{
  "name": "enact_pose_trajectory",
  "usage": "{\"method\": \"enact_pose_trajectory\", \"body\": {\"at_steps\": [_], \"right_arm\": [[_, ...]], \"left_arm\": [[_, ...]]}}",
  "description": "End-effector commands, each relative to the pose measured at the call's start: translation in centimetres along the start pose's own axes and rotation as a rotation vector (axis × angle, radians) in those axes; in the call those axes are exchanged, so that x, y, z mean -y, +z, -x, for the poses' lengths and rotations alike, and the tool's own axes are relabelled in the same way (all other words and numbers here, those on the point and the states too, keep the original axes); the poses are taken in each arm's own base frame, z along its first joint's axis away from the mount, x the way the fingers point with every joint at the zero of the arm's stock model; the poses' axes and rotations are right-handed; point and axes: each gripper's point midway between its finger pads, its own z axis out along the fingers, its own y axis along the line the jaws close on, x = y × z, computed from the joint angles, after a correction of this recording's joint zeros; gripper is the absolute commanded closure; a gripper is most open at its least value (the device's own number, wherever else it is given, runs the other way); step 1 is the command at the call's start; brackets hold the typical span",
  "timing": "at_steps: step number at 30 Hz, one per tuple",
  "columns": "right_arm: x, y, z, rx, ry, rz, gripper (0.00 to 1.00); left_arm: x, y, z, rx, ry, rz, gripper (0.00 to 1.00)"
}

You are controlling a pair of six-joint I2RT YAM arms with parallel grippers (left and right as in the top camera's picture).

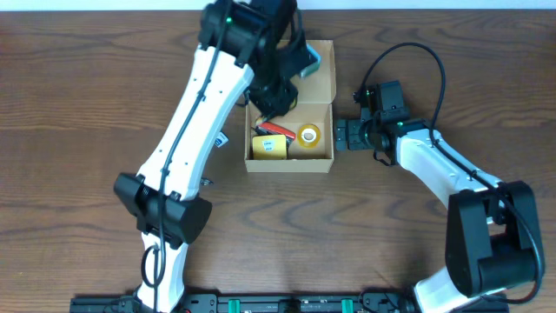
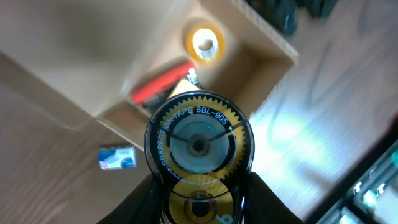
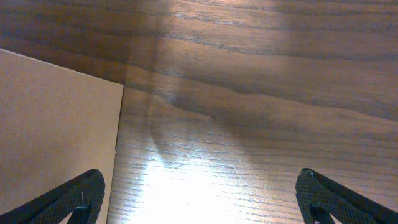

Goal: Pack container
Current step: 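Lift the correction tape with the left gripper and carry it over the box, then lower the correction tape into the box beside the tape roll and release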

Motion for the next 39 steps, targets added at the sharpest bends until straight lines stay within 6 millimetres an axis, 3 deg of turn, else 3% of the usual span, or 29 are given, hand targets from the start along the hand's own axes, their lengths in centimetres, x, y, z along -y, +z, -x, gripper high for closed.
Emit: {"method": "enact_pose_trajectory", "body": {"at_steps": [1, 4, 7, 12, 16, 19, 25, 39], "right_arm": [[0.2, 0.3, -0.3, -0.012, -0.012, -0.003, 0.01], [0.2, 0.3, -0.3, -0.012, -0.012, -0.003, 0.01], [0.2, 0.3, -0.3, -0.012, -0.012, -0.003, 0.01], [0.2, 0.3, -0.3, -0.012, -0.012, -0.003, 0.01], [0.2, 0.3, -0.3, -0.012, -0.012, -0.003, 0.01], [0.2, 0.3, -0.3, -0.012, -0.012, -0.003, 0.01], [0.2, 0.3, -0.3, -0.012, -0.012, -0.003, 0.01], [0.2, 0.3, -0.3, -0.012, -0.012, -0.003, 0.01]], "left_arm": [[0.1, 2.7, -1.4, -0.085, 0.131, -0.052, 0.94], [-0.4, 4.8, -1.6, -0.097, 0.267, -0.064, 0.94], [-1.3, 6.6, -0.4, -0.054, 0.368, -0.039, 0.94], [-2.5, 8.2, 1.1, 0.005, 0.522, 0.003, 0.94], [-2.2, 9.3, 0.7, 0.009, 0.69, -0.03, 0.94], [-1.5, 9.8, 1.5, 0.082, 0.77, -0.076, 0.94], [-2.2, 11.0, 2.8, 0.148, 0.782, -0.081, 0.94], [-0.9, 12.0, 4.4, 0.263, 0.87, -0.147, 0.94]]}}
